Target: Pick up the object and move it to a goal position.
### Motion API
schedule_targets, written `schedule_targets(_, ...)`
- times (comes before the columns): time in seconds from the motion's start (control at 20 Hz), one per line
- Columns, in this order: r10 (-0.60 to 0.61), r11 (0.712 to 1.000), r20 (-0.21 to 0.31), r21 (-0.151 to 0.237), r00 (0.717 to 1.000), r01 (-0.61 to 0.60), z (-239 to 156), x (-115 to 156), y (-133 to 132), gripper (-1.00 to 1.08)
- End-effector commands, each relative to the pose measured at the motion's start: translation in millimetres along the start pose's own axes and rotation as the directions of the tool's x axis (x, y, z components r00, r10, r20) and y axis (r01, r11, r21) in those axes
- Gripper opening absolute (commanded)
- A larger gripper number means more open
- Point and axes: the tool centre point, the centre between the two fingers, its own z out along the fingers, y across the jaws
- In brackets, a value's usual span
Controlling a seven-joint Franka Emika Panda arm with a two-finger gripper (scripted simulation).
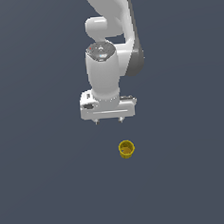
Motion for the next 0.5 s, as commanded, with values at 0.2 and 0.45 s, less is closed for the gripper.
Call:
schedule_targets(0.2,-0.025,1.000,0.001,-0.003,1.000,0.025,2,-1,-6,1.00)
schedule_targets(0.45,-0.080,0.997,0.004,-0.009,0.997,0.080,7,-3,-20,1.00)
